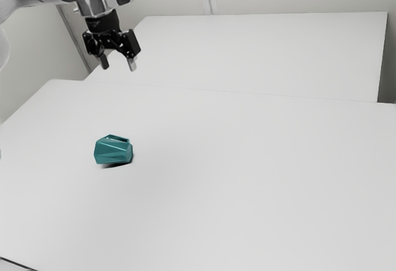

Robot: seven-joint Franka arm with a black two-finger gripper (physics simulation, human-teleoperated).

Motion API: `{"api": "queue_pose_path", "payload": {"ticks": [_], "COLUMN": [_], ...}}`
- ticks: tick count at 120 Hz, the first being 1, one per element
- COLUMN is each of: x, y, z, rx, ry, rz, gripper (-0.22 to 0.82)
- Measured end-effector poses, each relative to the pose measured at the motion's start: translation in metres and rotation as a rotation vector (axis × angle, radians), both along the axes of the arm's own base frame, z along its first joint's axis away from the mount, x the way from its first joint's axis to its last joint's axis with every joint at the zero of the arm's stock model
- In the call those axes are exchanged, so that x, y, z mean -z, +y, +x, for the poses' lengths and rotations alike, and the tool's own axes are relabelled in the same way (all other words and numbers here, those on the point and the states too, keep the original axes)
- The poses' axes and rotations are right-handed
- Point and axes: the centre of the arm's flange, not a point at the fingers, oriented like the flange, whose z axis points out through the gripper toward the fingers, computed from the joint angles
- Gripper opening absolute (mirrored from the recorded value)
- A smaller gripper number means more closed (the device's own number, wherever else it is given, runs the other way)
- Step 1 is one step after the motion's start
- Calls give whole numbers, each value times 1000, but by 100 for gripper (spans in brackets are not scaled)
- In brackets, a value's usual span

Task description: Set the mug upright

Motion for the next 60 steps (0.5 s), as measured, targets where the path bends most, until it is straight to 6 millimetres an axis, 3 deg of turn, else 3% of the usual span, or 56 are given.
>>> {"api": "queue_pose_path", "payload": {"ticks": [18, 36, 60], "x": [6, 33, 70], "y": [4, 63, 116], "z": [1, 2, -10], "rx": [-7, -124, -239], "ry": [19, 72, 146], "rz": [-24, -84, -147], "gripper": [60, 60, 60]}}
